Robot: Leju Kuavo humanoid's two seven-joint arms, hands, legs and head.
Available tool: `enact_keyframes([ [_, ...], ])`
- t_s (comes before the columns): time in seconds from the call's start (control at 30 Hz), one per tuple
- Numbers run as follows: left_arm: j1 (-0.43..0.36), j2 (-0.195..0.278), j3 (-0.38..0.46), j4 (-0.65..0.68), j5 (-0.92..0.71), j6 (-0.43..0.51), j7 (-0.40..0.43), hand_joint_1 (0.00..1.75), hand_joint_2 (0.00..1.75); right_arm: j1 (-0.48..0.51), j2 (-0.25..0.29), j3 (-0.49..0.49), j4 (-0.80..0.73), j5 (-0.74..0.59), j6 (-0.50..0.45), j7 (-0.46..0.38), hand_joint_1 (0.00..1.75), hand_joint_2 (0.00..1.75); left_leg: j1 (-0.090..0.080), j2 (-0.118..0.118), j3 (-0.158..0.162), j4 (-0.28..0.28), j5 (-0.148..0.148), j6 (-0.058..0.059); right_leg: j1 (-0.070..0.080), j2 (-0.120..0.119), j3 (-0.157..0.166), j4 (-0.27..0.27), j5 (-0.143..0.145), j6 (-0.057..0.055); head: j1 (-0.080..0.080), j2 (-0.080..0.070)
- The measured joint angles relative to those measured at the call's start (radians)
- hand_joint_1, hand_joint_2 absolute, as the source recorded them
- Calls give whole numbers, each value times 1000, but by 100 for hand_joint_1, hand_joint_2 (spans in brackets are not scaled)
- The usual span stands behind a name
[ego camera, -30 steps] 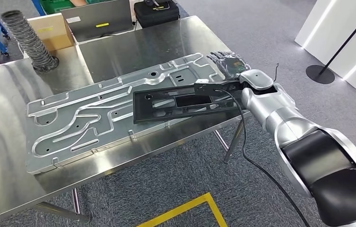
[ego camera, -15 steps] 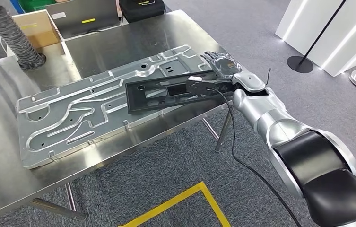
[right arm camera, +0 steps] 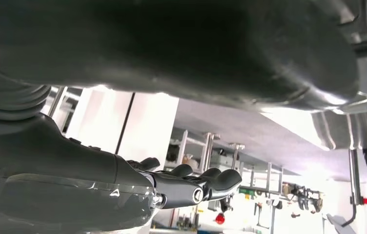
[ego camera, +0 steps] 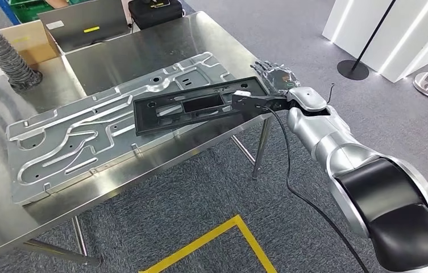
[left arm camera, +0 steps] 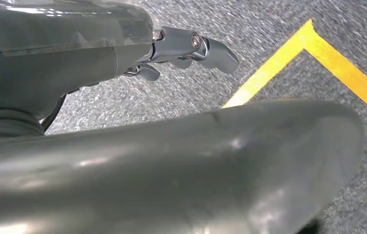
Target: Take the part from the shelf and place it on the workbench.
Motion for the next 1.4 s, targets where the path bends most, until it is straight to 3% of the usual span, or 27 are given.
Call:
enact_keyframes([
  [0.07, -1, 2, 0, 0, 0, 1, 1, 0, 0, -2, -4, -3, -2, 5, 4, -7, 0, 0, -8, 10, 52, -92, 18, 15, -2, 0, -3, -2, 3, 7, 0, 0],
  [0.2, 0, 3, 0, 0, 2, 2, -2, 0, 0, 1, -6, -13, -7, 15, -2, -26, 0, 0, -8, 13, 74, -155, 22, 14, -3, -7, -11, 0, 3, 31, 0, 0],
  [0.27, 0, 3, 0, 0, 3, 4, -5, 0, 0, 1, -3, -20, -10, 15, -16, -30, 0, 0, -2, 22, 80, -179, 29, 14, -1, -22, -51, 76, -43, 43, 0, 0],
  [0.33, 0, 3, 0, 0, 3, 5, -7, 0, 0, 13, 7, -27, -10, 16, -36, -29, 0, 0, -2, 27, 78, -180, 31, 16, -4, -32, -119, 202, -97, 55, 0, 0],
  [0.37, 0, 2, 0, 0, 3, 5, -8, 0, 0, 23, 13, -31, -10, 16, -46, -28, 0, 0, -1, 29, 77, -178, 30, 15, -7, -35, -144, 244, -105, 61, 0, 0],
  [0.4, 0, 2, 0, 0, 2, 5, -8, 0, 0, 33, 17, -36, -10, 15, -57, -28, 0, 0, 0, 29, 75, -173, 29, 13, -11, -36, -151, 249, -95, 65, 0, 0],
  [0.43, 0, 1, 0, 0, 2, 6, -8, 0, 0, 39, 19, -42, -12, 15, -67, -27, 0, 0, 2, 26, 72, -167, 26, 9, -15, -36, -136, 213, -66, 70, 0, 0],
  [0.5, 0, 1, 0, 0, 0, 6, -9, 0, 0, 44, 20, -52, -16, 15, -83, -27, 0, 0, 5, 16, 65, -152, 20, -1, -24, -11, -74, 83, 0, 76, 0, 0],
  [0.53, -2, 1, 0, 0, 0, 6, -9, 0, 0, 44, 20, -57, -17, 15, -88, -27, 0, 0, 5, 9, 62, -143, 16, -8, -25, 6, -50, 32, 20, 72, 0, 0],
  [0.6, -5, 1, 0, 0, 0, 7, -9, 0, 0, 49, 20, -65, -19, 16, -92, -27, 0, 0, 4, -3, 55, -135, 15, -20, -18, 20, -41, 6, 29, 53, 0, 0],
  [0.67, -5, 0, 0, 0, -1, 6, -10, 0, 0, 54, 18, -71, -22, 16, -94, -27, 0, 0, 4, -14, 48, -130, 14, -29, -16, 2, -41, 5, 31, 34, 0, 0],
  [0.73, -2, 0, 0, 0, -1, 6, -9, 0, 0, 55, 11, -72, -29, 17, -97, -27, 0, 0, 8, -18, 29, -94, -12, -35, -19, -13, -39, 2, 34, 19, 0, 0],
  [0.83, 1, 0, 0, 0, -1, 7, -8, 0, 0, 58, -5, -72, -35, 20, -99, -27, 0, 0, 13, -18, -54, 99, -104, -40, -17, -37, -42, 1, 35, 9, 0, 0],
  [0.87, 2, 0, 0, 0, -1, 7, -8, 0, 0, 61, -11, -72, -35, 21, -99, -27, 0, 0, 13, -18, -78, 157, -122, -41, -14, -47, -42, 1, 35, 8, 0, 0],
  [0.9, 2, 0, 0, 0, -1, 7, -8, 0, 0, 64, -16, -72, -36, 22, -99, -28, 0, 0, 13, -17, -85, 177, -121, -40, -12, -57, -42, 2, 34, 7, 0, 0],
  [0.93, 2, 0, 0, 0, -1, 7, -8, 0, 0, 66, -20, -72, -38, 23, -99, -28, 0, 0, 13, -15, -73, 156, -101, -37, -10, -66, -41, 3, 33, 7, 0, 0],
  [0.97, 3, 0, 0, 0, -1, 7, -8, 0, 0, 67, -24, -72, -40, 24, -100, -28, 0, 0, 12, -7, -43, 99, -67, -32, -9, -75, -40, 4, 32, 7, 0, 0],
  [1.03, 1, 0, 0, 0, -1, 7, -8, 0, 0, 67, -31, -72, -46, 25, -100, -28, 0, 0, 1, 48, 28, -44, -12, -17, -3, -96, -36, 6, 29, 10, 0, 0],
  [1.1, -5, 0, 0, 0, -1, 7, -8, 0, 0, 67, -37, -73, -48, 27, -100, -28, 0, 0, -13, 90, 60, -115, -2, -6, 5, -119, -37, 5, 30, 18, 0, 0],
  [1.17, -7, 0, 0, 0, -1, 6, -9, 0, 0, 68, -40, -73, -50, 30, -99, -27, 0, 0, -14, 72, 59, -125, 0, 2, 9, -144, -37, 3, 32, 27, 0, 0],
  [1.23, -4, 0, 0, 0, -2, 6, -9, 0, 0, 67, -40, -74, -53, 32, -99, -27, 0, 0, -9, 51, 57, -135, 11, 13, 4, -122, -44, 28, 10, 40, 0, 0],
  [1.3, -5, 0, 0, 0, -2, 6, -9, 0, 0, 65, -33, -74, -54, 33, -97, -27, 0, 0, -6, 34, 53, -141, 19, 22, -1, -71, -91, 127, -52, 54, 0, 0],
  [1.37, -5, 0, 0, 0, -2, 6, -8, 0, 0, 73, -21, -75, -53, 34, -93, -25, 0, 0, -7, 11, 47, -140, 23, 24, -1, -52, -157, 258, -109, 61, 0, 0],
  [1.4, -4, 0, 0, 0, -3, 6, -8, 0, 0, 79, -16, -76, -52, 34, -90, -24, 0, 0, -7, -2, 44, -138, 25, 23, -1, -50, -174, 290, -113, 62, 0, 0],
])
